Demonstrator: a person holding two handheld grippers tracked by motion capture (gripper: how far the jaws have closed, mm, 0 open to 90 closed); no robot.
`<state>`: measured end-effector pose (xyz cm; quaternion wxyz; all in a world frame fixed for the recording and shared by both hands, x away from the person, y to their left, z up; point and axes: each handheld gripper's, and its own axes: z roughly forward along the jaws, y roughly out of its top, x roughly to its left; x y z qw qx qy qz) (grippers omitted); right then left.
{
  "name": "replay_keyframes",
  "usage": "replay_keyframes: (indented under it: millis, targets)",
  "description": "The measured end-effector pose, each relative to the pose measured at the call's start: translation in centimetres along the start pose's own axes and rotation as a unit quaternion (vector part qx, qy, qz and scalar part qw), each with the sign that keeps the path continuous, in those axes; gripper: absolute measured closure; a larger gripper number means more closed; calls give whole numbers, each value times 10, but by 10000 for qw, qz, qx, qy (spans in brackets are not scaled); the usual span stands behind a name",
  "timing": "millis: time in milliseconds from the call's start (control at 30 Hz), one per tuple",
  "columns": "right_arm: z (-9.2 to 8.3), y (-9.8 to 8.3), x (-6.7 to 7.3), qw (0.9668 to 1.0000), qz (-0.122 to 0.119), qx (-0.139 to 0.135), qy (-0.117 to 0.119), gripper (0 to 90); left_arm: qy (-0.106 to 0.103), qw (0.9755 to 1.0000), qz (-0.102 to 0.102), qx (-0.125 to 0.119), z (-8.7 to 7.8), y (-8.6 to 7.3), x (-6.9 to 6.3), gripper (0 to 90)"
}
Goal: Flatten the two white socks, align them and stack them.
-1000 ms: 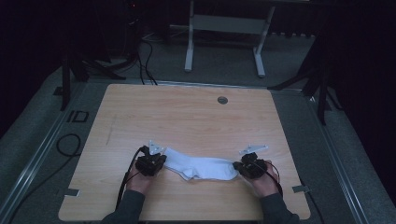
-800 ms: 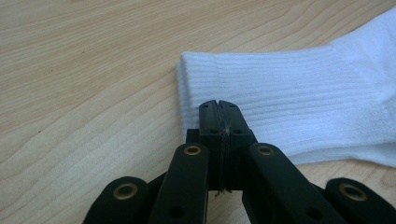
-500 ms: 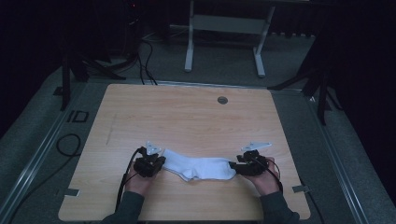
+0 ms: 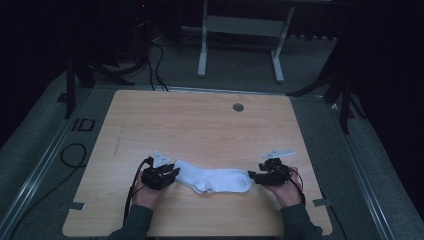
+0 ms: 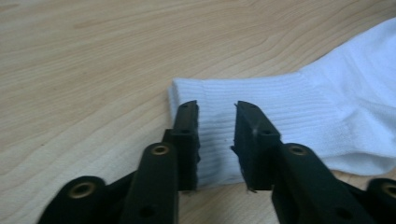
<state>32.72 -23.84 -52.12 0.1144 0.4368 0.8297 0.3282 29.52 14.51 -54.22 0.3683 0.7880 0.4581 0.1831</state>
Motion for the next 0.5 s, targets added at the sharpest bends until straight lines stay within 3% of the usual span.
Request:
replay_keyframes:
  millis: [200, 467, 500]
  targets:
    - [3, -2, -1, 9999, -61, 103, 15, 415, 234, 9997, -85, 3, -3, 0, 10, 637]
    - [4, -3, -3, 9999, -49, 126, 12, 414, 496, 9982, -345, 4, -6, -3, 26, 616]
    - [3, -3, -4, 9999, -45, 125, 0, 414, 625, 9971, -434, 59, -6, -4, 32, 616]
